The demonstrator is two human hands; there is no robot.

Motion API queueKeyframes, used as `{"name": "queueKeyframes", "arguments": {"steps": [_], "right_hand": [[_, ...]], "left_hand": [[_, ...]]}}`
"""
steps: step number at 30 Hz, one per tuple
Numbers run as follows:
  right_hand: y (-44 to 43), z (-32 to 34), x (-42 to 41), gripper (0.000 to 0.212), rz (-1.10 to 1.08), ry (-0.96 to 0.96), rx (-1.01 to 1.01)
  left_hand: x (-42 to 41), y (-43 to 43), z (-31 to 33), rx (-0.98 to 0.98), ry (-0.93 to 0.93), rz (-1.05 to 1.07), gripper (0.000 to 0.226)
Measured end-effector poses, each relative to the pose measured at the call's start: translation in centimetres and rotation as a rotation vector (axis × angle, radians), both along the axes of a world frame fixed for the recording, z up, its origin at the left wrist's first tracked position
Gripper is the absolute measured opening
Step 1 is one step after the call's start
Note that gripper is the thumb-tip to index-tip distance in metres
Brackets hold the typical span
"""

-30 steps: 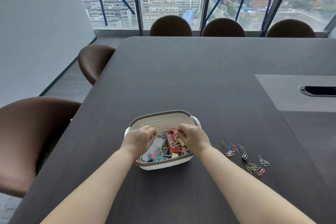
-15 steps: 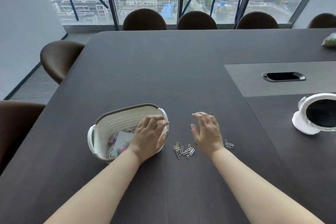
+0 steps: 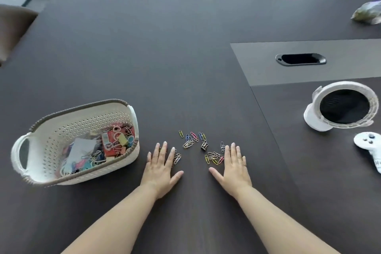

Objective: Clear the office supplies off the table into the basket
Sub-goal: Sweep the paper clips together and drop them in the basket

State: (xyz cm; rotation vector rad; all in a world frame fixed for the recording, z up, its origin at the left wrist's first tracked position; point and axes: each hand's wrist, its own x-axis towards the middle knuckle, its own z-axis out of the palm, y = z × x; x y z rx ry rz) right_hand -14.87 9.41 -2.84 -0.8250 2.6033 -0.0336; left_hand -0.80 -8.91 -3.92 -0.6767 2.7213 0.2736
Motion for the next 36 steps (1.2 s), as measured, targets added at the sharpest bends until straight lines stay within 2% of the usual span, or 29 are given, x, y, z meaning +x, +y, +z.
{"name": "queueKeyframes", "arguments": {"steps": [10, 14, 18, 20, 24, 28, 30, 32, 36], "right_hand": [[-5.5, -1.8, -4.0, 0.102, 0.351, 0.028, -0.192], [-6.7, -2.4, -5.5, 0.063, 0.494, 0.142, -0.314], [-6.5, -3.4, -5.1, 0.042, 0.487, 0.261, -0.576], [-6.1, -3.6, -4.7, 0.035, 0.472, 0.320, -0.635], [-4.9, -3.6, -4.6, 0.034, 0.451, 0.362, -0.665], [-3.7, -3.3, -4.4, 0.068, 0.318, 0.426, -0.451], [-3.8, -3.2, -4.3, 0.074, 0.255, 0.440, -0.386], [-4.4, -3.3, -4.2, 0.064, 0.260, 0.439, -0.420], [-5.4, -3.8, -4.1, 0.038, 0.354, 0.434, -0.530]], "left_hand": [[-4.7, -2.7, -0.5, 0.076, 0.149, -0.091, 0.074], [-6.6, -4.0, -0.8, 0.047, 0.250, -0.205, 0.060], [-6.3, -4.1, -2.1, 0.034, 0.502, -0.266, 0.037], [-5.8, -3.8, -2.3, 0.007, 0.619, -0.257, 0.030], [-5.1, -3.5, -2.0, -0.017, 0.634, -0.261, 0.028], [-4.3, -3.3, -2.0, -0.123, 0.550, -0.221, 0.051], [-4.4, -3.3, -2.1, -0.157, 0.506, -0.165, 0.060], [-4.6, -3.3, -2.2, -0.158, 0.503, -0.138, 0.056], [-4.8, -3.0, -2.3, -0.095, 0.610, -0.151, 0.028]]}}
